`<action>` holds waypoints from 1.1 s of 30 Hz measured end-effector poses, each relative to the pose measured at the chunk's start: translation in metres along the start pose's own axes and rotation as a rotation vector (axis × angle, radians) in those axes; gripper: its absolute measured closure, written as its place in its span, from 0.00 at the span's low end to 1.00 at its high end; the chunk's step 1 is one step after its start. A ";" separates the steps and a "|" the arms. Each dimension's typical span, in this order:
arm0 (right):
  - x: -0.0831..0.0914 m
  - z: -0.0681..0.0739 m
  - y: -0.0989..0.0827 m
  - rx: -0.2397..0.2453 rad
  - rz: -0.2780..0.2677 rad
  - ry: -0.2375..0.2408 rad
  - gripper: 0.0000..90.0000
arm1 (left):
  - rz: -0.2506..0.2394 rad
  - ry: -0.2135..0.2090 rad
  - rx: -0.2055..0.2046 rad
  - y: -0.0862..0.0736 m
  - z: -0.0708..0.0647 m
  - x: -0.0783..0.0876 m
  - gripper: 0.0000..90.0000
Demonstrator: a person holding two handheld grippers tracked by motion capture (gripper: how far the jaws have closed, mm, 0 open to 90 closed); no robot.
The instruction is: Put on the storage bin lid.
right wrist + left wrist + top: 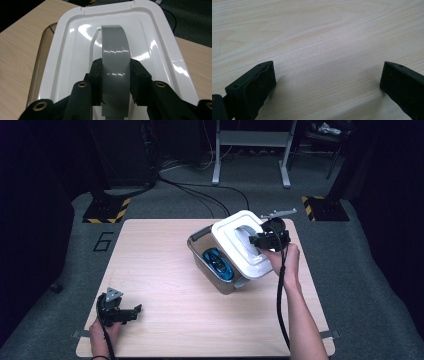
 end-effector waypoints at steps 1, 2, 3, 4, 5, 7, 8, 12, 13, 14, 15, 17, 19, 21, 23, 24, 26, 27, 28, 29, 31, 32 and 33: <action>-0.001 0.002 0.000 -0.007 0.004 -0.001 0.74 | 0.000 0.000 0.000 0.000 0.000 0.000 0.00; -0.003 0.004 0.000 -0.008 0.000 0.002 0.74 | 0.000 0.000 0.000 0.000 0.000 0.000 0.00; -0.004 0.006 0.000 -0.010 0.003 0.006 0.74 | 0.000 0.000 -0.001 0.000 0.000 0.000 0.00; -0.006 0.007 0.000 -0.006 0.000 0.008 0.74 | 0.000 0.000 -0.001 0.000 0.000 0.000 0.00; -0.007 0.009 0.000 -0.008 0.004 0.009 0.74 | 0.000 0.000 0.000 0.000 0.000 0.000 0.00; -0.011 0.012 0.001 -0.008 0.006 0.008 0.74 | 0.000 0.000 -0.002 0.000 0.000 0.000 0.00; -0.012 0.013 0.001 -0.005 0.006 0.009 0.74 | 0.000 0.000 -0.001 0.000 0.000 0.000 0.00; -0.018 0.021 0.001 -0.012 0.005 0.009 0.74 | 0.000 0.000 0.000 0.000 0.000 0.000 0.00; -0.020 0.023 0.001 -0.015 0.008 0.011 0.74 | 0.000 -0.001 -0.001 0.000 0.000 0.000 0.00; -0.022 0.025 0.001 -0.009 0.006 0.013 0.74 | 0.000 -0.001 -0.001 0.000 0.000 0.000 0.00; -0.025 0.027 0.001 -0.007 0.009 0.013 0.74 | 0.000 0.000 0.000 0.000 0.000 0.000 0.00; -0.028 0.030 0.000 -0.010 0.011 0.014 0.74 | 0.001 -0.001 -0.002 0.000 0.000 0.000 0.00; -0.032 0.033 0.000 -0.014 0.011 0.019 0.74 | 0.000 0.000 0.000 0.000 0.000 0.000 0.00; -0.036 0.037 -0.001 -0.018 0.012 0.030 0.74 | 0.001 -0.001 -0.001 0.000 0.000 0.000 0.00; -0.041 0.041 -0.001 -0.009 0.011 0.040 0.74 | 0.000 0.000 0.000 0.000 0.000 0.000 0.00; -0.043 0.043 -0.002 -0.013 0.015 0.042 0.74 | 0.001 0.000 0.000 0.000 0.000 0.000 0.00; -0.048 0.045 -0.003 -0.017 0.021 0.049 0.74 | 0.001 -0.001 -0.001 0.000 0.000 0.000 0.00; -0.051 0.046 -0.003 -0.021 0.023 0.053 0.74 | 0.000 0.000 0.000 0.000 0.000 0.000 0.00; -0.054 0.048 -0.004 -0.021 0.027 0.057 0.74 | 0.000 0.000 0.000 0.000 0.000 0.000 0.00; -0.056 0.049 -0.005 -0.026 0.033 0.060 0.74 | 0.000 0.000 0.000 0.000 0.000 0.000 0.00; -0.061 0.051 -0.007 -0.022 0.040 0.066 0.74 | 0.000 0.000 -0.001 0.000 0.000 0.000 0.00; -0.061 0.051 -0.007 -0.022 0.040 0.066 0.74 | 0.000 0.000 -0.001 0.000 0.000 0.000 0.00; -0.063 0.052 -0.008 -0.018 0.048 0.068 0.74 | 0.001 0.000 -0.002 0.000 0.000 0.000 0.00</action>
Point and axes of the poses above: each handheld gripper's, and its own axes: x roughly backward along the jaws, y roughly out of its top, z roughly to its left, the point moved 6 cm from there along -x, roughly forward along the jaws, and after that the axes turned 7 degrees about -z, right-handed, at the moved point
